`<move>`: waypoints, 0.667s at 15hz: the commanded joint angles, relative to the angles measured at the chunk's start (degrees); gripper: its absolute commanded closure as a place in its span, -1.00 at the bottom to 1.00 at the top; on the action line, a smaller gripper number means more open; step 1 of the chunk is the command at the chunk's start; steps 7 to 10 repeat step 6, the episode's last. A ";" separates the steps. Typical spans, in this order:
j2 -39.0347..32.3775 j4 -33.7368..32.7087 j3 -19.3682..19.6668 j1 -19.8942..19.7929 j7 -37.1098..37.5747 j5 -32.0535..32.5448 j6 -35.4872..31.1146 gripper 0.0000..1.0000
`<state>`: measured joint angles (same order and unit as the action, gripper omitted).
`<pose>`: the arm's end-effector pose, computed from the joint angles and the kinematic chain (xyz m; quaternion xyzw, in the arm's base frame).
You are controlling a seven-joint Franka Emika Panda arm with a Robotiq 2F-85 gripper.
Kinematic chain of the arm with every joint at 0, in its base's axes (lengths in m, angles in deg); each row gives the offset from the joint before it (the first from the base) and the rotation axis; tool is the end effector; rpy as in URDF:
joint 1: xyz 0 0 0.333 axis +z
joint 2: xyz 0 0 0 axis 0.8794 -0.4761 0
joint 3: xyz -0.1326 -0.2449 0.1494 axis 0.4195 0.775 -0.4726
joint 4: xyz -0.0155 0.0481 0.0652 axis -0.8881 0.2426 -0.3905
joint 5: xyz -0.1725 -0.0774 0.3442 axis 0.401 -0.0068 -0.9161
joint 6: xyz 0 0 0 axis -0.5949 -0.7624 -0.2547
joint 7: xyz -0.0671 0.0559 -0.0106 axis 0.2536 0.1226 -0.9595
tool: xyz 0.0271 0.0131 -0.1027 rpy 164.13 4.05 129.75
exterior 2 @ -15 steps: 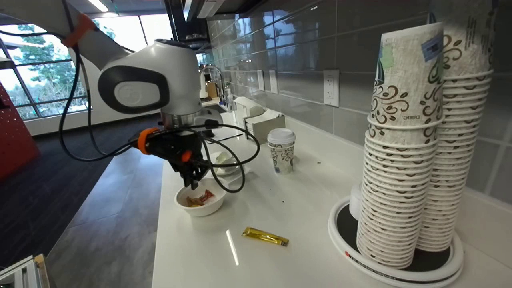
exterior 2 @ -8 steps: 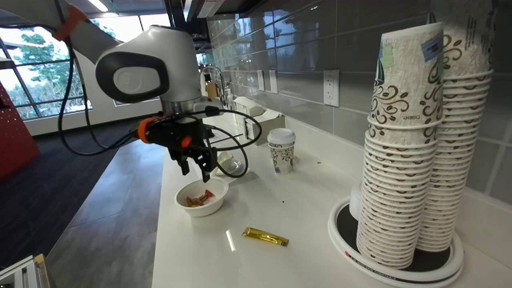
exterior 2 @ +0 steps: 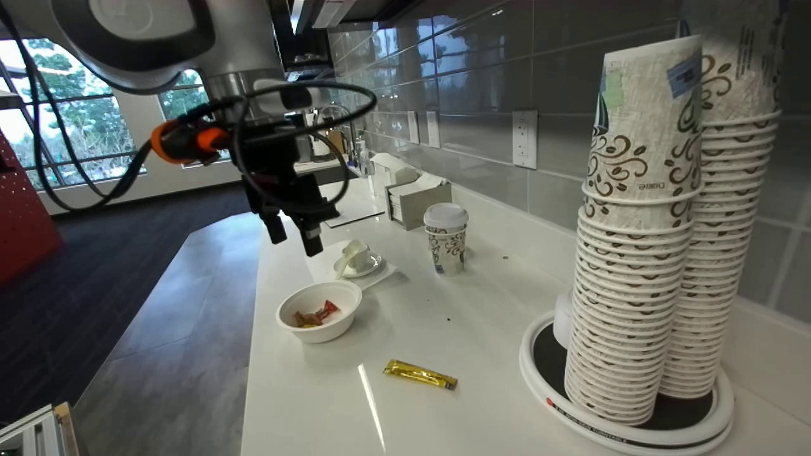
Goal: Put the brown sachet in the bowl
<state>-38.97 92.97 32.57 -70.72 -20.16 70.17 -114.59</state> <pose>0.3962 -0.1129 0.4088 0.9993 -0.0167 0.0161 0.0290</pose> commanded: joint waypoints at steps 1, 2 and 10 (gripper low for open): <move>8.40 1.00 -0.70 -2.66 7.85 2.82 13.05 -1.00; 9.32 0.85 -0.10 -2.66 7.09 2.61 15.92 -1.00; 8.72 0.26 0.86 -1.75 5.89 1.71 15.25 -1.00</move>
